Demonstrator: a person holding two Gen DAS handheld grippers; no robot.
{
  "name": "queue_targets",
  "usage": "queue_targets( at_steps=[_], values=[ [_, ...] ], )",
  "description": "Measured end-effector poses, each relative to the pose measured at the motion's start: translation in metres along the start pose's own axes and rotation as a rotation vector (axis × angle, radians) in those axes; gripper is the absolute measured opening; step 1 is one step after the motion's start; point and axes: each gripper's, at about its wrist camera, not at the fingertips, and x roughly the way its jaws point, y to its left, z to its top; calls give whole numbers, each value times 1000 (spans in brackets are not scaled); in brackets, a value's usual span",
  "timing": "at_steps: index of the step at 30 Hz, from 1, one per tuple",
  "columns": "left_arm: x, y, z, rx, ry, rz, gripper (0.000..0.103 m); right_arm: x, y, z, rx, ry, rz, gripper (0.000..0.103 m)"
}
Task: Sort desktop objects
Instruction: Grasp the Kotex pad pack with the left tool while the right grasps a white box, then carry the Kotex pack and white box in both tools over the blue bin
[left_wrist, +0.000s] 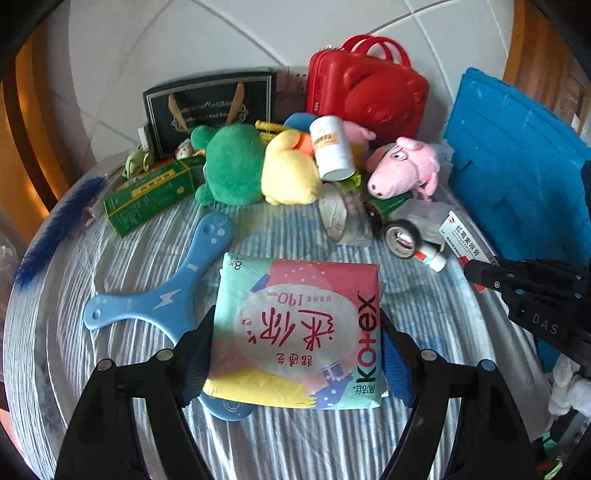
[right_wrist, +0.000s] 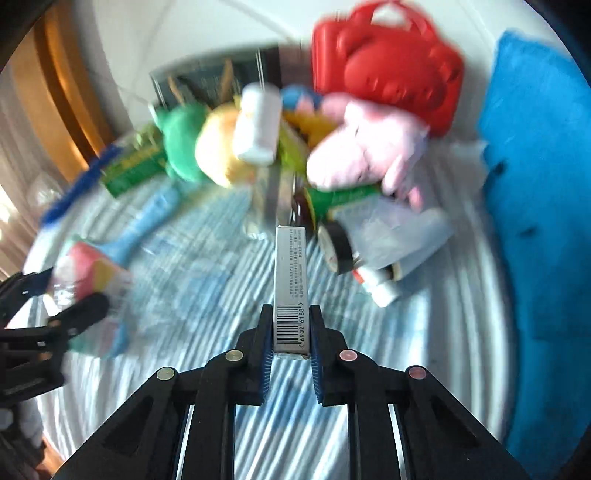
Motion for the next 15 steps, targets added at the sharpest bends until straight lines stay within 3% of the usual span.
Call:
queue_targets(
  at_steps=[9,15],
  values=[
    [-90,-62,4,81,-192,-71,77,-151,-7,-12,-1,-309,-96,17],
    [-141,-128,25,139,-329,-152,77,-233,-44,-24,41,-479,-180,17]
  ],
)
